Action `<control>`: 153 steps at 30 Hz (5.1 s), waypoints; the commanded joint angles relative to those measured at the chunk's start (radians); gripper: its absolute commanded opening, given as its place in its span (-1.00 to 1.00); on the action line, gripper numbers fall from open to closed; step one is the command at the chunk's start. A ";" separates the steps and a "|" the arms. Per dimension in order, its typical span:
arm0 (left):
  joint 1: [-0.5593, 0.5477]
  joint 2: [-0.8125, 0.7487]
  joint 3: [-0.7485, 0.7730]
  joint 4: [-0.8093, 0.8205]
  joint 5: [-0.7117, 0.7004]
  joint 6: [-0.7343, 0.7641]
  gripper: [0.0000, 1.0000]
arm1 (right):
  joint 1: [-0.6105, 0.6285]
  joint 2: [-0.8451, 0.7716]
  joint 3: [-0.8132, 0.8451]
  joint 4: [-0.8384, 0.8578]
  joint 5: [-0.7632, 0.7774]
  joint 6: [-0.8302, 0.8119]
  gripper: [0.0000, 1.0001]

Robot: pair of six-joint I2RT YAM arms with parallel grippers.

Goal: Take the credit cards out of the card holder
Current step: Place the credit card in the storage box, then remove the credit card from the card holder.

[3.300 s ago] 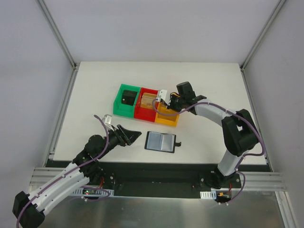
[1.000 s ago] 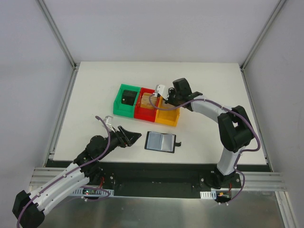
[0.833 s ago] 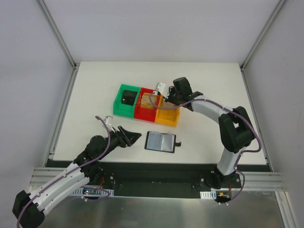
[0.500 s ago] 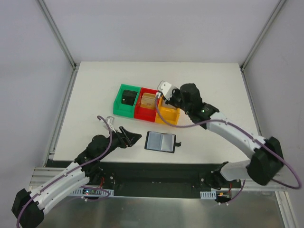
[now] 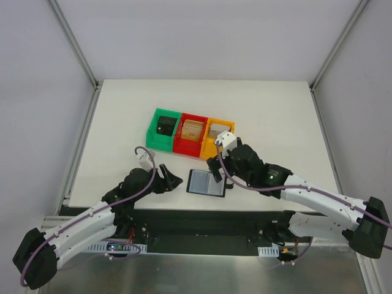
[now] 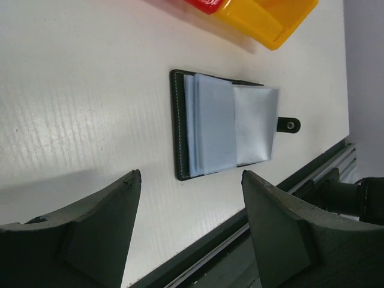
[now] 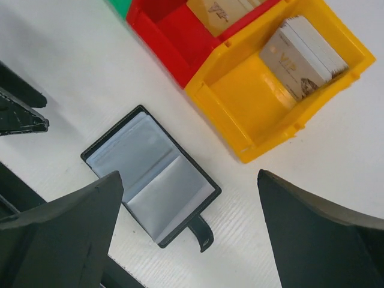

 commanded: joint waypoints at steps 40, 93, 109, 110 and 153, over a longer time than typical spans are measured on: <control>-0.103 0.607 0.284 0.199 0.089 -0.050 -0.09 | -0.034 0.231 -0.241 0.105 -0.127 0.436 -0.76; -0.215 0.835 0.403 0.254 0.144 0.016 -0.03 | -0.035 0.259 -0.241 0.082 -0.125 0.444 -0.53; -0.216 0.794 0.373 0.219 0.078 0.014 -0.13 | -0.035 0.161 -0.209 -0.016 -0.065 0.433 -0.17; -0.215 0.780 0.369 0.214 0.072 0.017 -0.14 | -0.035 0.164 -0.209 -0.016 -0.065 0.433 -0.17; -0.236 0.844 0.497 0.236 0.192 0.099 -0.24 | -0.117 0.190 -0.273 0.028 -0.114 0.494 0.03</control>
